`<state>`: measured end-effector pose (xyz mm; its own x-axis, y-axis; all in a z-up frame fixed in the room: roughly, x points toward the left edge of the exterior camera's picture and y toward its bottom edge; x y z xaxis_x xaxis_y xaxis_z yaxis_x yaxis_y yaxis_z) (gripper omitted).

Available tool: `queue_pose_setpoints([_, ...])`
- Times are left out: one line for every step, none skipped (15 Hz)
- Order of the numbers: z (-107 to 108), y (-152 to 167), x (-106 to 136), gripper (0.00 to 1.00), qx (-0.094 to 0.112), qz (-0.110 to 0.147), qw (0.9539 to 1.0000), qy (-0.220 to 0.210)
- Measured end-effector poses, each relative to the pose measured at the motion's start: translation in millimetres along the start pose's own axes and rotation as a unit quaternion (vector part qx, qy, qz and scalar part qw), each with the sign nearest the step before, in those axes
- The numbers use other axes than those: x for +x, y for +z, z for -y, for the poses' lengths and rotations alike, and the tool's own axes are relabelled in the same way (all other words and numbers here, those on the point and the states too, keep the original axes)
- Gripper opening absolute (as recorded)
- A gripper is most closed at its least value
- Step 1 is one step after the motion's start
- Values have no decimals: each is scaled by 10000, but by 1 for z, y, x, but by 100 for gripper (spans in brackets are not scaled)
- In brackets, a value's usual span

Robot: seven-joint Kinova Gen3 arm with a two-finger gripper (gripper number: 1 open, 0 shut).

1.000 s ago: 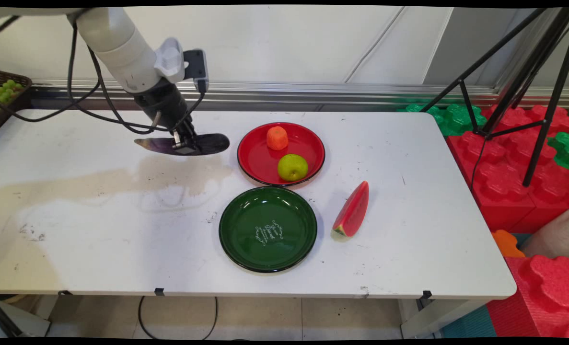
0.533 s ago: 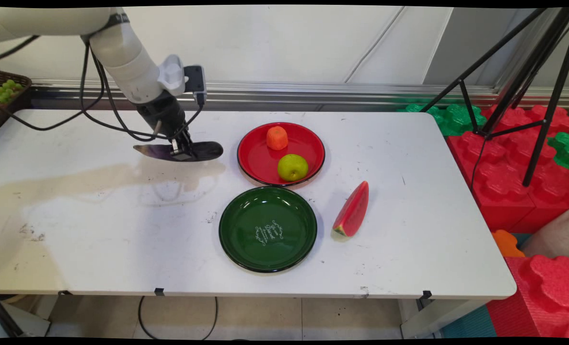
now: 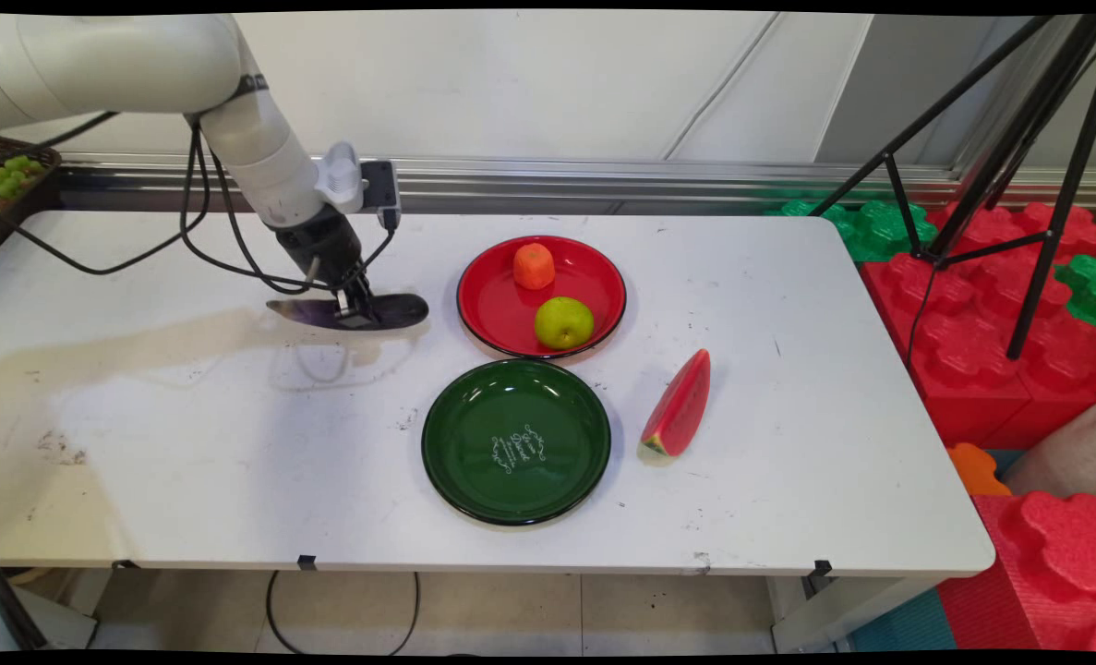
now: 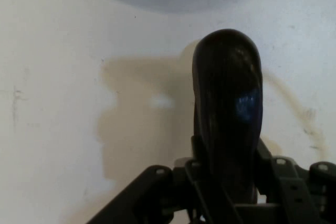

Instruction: Place the picked object on the table

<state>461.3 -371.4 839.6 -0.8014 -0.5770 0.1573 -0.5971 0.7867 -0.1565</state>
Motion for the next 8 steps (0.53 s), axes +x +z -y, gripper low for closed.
queue_pose_setpoints([1,5,-1,0,-15,-14,10000,-10])
queue_pose_setpoints([2,10,-1,0,-30,-41,10000,-27])
queue_pose_setpoints([4,14,-1,0,-43,-73,9999,-53])
queue_pose_setpoints([4,17,-1,0,-58,-106,9999,-78])
queue_pose_setpoints([5,20,-1,0,-70,-139,9998,-97])
queue_pose_setpoints([6,23,0,0,-85,-186,9997,-119])
queue_pose_setpoints([6,24,0,0,-94,-224,9996,-134])
queue_pose_setpoints([6,25,0,0,-103,-270,9995,-140])
